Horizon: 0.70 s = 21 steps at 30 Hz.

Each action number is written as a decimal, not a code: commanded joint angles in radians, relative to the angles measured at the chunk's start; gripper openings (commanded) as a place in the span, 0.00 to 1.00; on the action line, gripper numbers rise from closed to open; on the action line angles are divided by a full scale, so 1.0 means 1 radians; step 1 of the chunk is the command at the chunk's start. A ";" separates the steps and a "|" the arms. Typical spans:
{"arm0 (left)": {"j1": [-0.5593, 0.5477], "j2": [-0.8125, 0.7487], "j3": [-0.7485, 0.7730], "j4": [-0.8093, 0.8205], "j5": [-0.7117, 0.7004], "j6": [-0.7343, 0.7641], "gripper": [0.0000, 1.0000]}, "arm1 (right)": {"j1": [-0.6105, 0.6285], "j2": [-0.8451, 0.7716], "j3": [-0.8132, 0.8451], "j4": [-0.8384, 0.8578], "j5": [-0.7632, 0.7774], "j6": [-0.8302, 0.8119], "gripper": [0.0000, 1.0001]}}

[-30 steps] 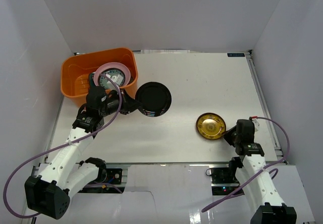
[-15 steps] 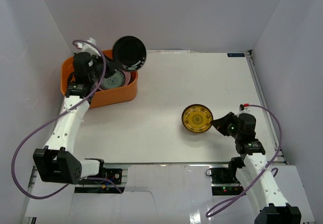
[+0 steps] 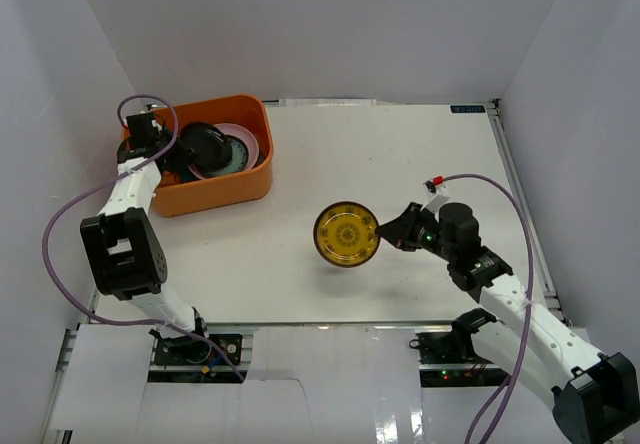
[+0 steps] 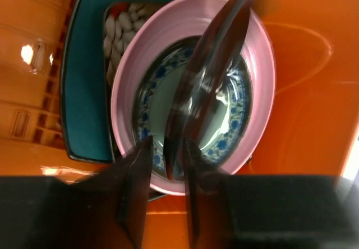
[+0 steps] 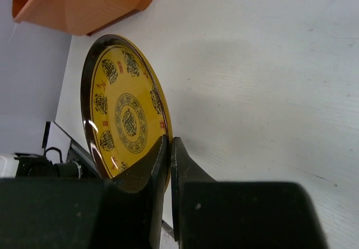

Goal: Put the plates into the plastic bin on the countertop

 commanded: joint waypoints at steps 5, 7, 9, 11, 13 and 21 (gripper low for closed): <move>0.001 -0.120 0.000 0.028 0.100 0.007 0.92 | 0.123 0.103 0.127 0.116 0.093 -0.035 0.08; -0.022 -0.189 -0.022 0.052 0.125 -0.006 0.98 | 0.142 0.138 0.147 0.119 0.104 -0.038 0.08; -0.066 -0.312 -0.054 0.065 0.094 0.014 0.98 | 0.155 0.178 0.180 0.131 0.112 -0.040 0.08; -0.174 -0.436 -0.094 0.065 0.059 0.036 0.98 | 0.166 0.202 0.225 0.130 0.110 -0.050 0.08; -0.312 -0.502 -0.181 0.065 0.071 0.065 0.96 | 0.170 0.233 0.249 0.128 0.113 -0.061 0.08; -0.493 -0.583 -0.454 0.048 0.396 0.094 0.86 | 0.178 0.313 0.314 0.169 0.066 -0.069 0.08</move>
